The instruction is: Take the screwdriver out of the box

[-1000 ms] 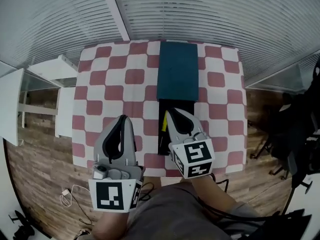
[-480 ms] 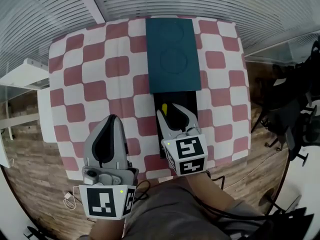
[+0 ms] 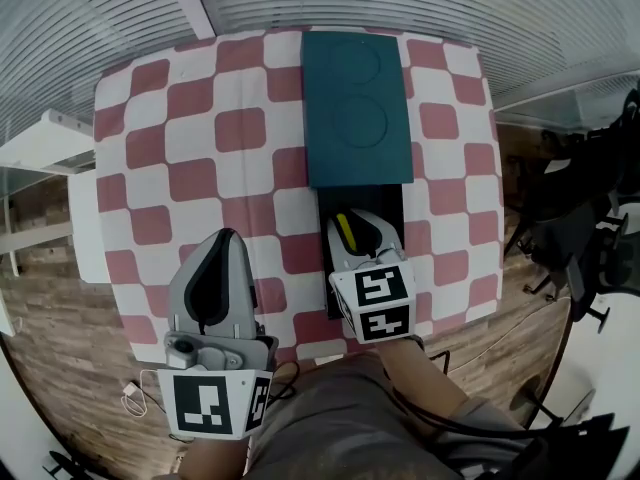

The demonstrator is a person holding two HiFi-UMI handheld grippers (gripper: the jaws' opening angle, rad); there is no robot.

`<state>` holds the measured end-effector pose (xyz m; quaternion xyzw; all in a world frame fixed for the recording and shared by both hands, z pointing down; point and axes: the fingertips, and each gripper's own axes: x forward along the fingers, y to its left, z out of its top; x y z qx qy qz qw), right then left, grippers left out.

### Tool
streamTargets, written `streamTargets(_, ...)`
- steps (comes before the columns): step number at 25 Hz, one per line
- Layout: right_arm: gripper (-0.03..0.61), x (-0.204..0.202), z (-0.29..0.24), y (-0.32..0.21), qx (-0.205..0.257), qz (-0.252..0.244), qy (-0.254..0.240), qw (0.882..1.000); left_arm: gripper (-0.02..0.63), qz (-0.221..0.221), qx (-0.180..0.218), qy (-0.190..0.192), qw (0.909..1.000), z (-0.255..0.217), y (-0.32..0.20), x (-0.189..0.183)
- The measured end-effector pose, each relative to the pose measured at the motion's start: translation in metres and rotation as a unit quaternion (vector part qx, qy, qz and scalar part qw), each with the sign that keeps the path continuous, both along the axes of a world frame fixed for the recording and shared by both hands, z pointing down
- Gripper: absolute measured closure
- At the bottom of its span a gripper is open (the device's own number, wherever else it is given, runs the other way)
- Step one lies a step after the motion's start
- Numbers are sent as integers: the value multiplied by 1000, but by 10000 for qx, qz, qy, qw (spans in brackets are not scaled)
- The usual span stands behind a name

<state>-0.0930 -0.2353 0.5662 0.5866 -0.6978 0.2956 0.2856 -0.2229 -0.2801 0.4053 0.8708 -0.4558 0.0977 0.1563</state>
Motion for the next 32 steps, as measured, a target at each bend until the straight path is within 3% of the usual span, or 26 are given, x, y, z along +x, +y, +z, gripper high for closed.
streamTargets(7,482,-3,-21,-1,466,-153,-104,9987,613,-53,170,-56,9998,-13,8,4)
streamTargets(13,482,-1,-88,-8,1324,-263,-380,9901,612,-94,513,-98,9986,-42,21,18)
streamTargets(18,483,13,-171,-10,2255,-389,-482,9723,612,-89,925,-49,9957,-78,33,38)
streamTargets(24,483,36,-269,-1,3282,-545,-377,9423,614,-10,1409,89,9900,-124,48,70)
streamTargets(32,483,73,-339,26,4029,-491,-78,9139,612,243,1850,237,9821,-164,72,118)
